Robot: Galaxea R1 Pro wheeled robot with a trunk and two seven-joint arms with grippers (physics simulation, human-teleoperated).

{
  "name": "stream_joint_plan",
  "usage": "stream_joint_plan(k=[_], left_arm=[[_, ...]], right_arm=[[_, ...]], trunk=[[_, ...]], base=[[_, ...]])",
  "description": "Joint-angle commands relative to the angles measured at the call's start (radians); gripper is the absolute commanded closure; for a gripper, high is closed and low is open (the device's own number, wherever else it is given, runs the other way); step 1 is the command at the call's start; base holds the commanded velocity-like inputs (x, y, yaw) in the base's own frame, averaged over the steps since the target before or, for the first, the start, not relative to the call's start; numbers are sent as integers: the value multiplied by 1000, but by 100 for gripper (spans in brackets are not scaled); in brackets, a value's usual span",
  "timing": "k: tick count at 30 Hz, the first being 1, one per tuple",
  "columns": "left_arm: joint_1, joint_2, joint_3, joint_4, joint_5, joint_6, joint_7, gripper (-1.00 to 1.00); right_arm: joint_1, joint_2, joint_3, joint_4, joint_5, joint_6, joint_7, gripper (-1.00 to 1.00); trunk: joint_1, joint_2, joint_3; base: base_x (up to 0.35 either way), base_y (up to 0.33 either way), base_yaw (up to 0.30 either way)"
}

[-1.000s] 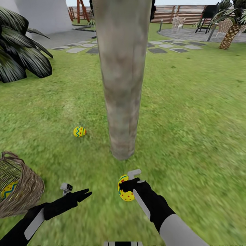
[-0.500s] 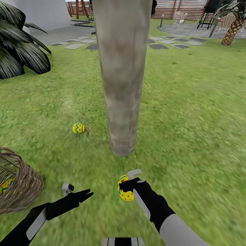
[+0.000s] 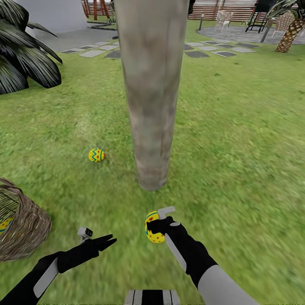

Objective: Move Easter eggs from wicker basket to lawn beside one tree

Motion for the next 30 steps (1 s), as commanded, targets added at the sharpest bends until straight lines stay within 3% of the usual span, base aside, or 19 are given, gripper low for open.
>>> stream_joint_plan(k=[1, 30], left_arm=[[-1, 1, -5, 0, 9, 11, -1, -100], [-1, -1, -34, -1, 9, 10, -1, -100]], right_arm=[[-1, 0, 2, -1, -10, 3, -9, 100], [0, 0, -1, 1, -9, 5, -3, 100]], trunk=[[4, -8, -5], [115, -211, -143]], base=[[0, 0, 0], [0, 0, 0]])
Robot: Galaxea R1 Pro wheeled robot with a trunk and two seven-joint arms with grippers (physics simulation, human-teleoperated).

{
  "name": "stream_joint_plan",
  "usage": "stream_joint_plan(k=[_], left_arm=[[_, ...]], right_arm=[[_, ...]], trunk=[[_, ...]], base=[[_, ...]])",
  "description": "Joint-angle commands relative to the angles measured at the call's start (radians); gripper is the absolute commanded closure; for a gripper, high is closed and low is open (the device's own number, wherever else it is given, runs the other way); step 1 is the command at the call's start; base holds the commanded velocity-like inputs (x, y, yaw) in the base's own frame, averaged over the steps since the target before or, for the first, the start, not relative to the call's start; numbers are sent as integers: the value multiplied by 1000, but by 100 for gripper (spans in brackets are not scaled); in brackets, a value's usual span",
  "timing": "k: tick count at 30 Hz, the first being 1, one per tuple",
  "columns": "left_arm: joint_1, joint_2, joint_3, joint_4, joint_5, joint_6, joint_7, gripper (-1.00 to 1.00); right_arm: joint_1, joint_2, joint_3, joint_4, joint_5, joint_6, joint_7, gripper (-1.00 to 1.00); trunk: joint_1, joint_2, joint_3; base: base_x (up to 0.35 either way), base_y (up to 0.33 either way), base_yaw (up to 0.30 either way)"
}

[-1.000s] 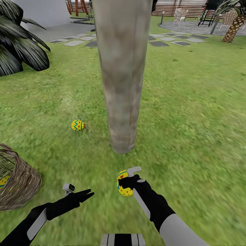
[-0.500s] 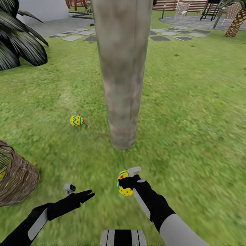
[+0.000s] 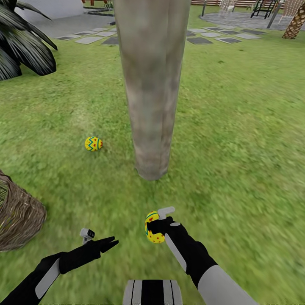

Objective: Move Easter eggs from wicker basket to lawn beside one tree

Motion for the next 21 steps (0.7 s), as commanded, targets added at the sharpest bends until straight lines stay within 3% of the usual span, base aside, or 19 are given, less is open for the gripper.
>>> stream_joint_plan(k=[1, 4, 14, 21], left_arm=[[0, 1, -5, 0, 9, 10, -1, -100], [-1, 1, -5, 0, 9, 10, -1, -100], [-1, -5, -5, 0, 8, 9, 0, -100], [0, -4, -4, 1, 8, 5, 1, -100]], right_arm=[[-1, 0, 2, -2, -10, 4, -9, 100], [0, 0, 2, -3, -10, 4, -9, 100], [-1, 0, 2, -3, -10, 4, -9, 100], [0, 0, 2, -4, -10, 2, -9, 100]], trunk=[[4, -8, -6], [15, -28, -20], [20, -31, -75], [20, -31, -81]], base=[[0, 0, 0], [0, 0, 0], [0, 0, 0], [0, 0, 0]])
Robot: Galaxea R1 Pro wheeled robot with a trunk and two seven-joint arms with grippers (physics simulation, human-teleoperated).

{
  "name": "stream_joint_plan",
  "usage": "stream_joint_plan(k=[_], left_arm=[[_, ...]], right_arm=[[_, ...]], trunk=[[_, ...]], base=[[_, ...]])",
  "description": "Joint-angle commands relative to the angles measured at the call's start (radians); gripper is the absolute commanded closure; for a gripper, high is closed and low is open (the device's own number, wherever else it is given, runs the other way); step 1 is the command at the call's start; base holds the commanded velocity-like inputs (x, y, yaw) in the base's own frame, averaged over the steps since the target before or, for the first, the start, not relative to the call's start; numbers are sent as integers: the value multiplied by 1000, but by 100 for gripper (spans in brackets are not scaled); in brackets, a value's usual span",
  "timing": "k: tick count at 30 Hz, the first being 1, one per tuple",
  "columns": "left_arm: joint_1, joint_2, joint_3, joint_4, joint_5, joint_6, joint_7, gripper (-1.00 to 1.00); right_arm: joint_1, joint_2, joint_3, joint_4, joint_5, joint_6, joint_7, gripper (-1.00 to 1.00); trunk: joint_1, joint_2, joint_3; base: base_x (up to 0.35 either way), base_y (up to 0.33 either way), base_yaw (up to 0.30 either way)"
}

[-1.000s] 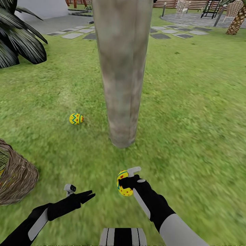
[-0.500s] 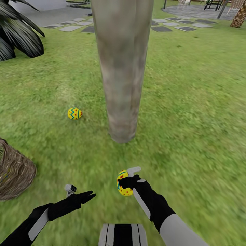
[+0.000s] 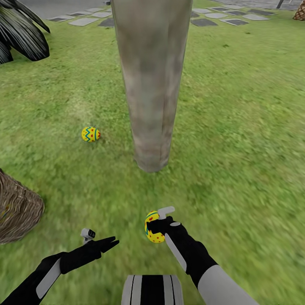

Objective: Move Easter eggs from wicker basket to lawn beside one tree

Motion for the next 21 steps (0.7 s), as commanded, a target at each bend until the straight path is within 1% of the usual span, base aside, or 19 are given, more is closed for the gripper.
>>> stream_joint_plan(k=[1, 8, 12, 16, 18, 21], left_arm=[[-1, 1, -5, 0, 9, 11, -1, -100], [-1, 3, -4, -2, 7, 14, -4, -100], [-1, 3, -5, -2, 7, 13, -5, -100], [-1, 3, -4, -1, 7, 14, -3, -100], [-1, 3, -4, -1, 7, 15, -2, -100], [-1, 3, -4, -1, 7, 15, -3, -100]], right_arm=[[0, 0, 1, -1, -11, 3, -9, 100], [-1, 0, 1, 0, -11, 1, -9, 100], [-1, 0, 1, 0, -11, -27, -9, 100], [-1, 0, 2, -26, -11, -55, -8, 100], [0, 0, 3, -37, -4, -85, -9, 100], [-1, 0, 4, -39, -2, -99, -9, 100]], trunk=[[0, 0, -1], [3, -2, -28], [5, -3, -43], [5, -3, -43], [5, -3, -44], [5, -3, -48]], base=[[0, 0, 0], [0, 0, 0], [0, 0, 0], [0, 0, 0], [0, 0, 0], [0, 0, 0]])
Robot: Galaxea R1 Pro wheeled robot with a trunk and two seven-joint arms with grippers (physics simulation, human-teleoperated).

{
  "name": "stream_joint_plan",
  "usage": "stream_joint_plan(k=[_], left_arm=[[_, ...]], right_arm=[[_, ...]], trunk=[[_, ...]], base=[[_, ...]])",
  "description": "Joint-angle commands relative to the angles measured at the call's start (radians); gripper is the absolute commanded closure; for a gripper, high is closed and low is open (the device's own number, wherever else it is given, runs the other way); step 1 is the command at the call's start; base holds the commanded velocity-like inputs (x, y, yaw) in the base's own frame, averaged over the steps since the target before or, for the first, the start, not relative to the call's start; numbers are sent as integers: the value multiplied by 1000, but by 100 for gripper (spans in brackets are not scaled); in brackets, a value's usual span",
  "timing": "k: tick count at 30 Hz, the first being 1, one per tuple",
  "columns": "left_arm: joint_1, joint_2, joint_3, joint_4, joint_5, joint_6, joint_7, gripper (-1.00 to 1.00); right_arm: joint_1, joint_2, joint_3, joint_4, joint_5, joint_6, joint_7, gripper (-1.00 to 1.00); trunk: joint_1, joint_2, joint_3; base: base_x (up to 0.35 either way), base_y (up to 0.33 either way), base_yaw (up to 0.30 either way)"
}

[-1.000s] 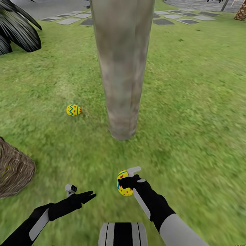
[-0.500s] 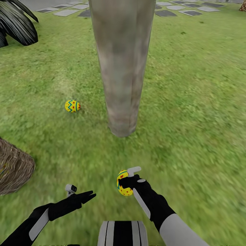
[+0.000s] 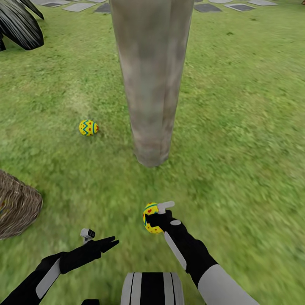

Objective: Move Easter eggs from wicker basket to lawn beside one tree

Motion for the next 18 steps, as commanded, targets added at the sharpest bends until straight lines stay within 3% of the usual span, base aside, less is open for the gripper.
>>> stream_joint_plan(k=[1, 18], left_arm=[[0, 1, -5, 0, 8, 10, -1, -100], [0, 0, -6, 1, 8, 10, 0, -100]], right_arm=[[0, 0, 2, -1, -10, 3, -9, 100], [0, 0, 3, -6, -5, -25, -14, 100]], trunk=[[0, 0, -2], [0, 0, -29]], base=[[0, 0, 0], [0, 0, 0]])
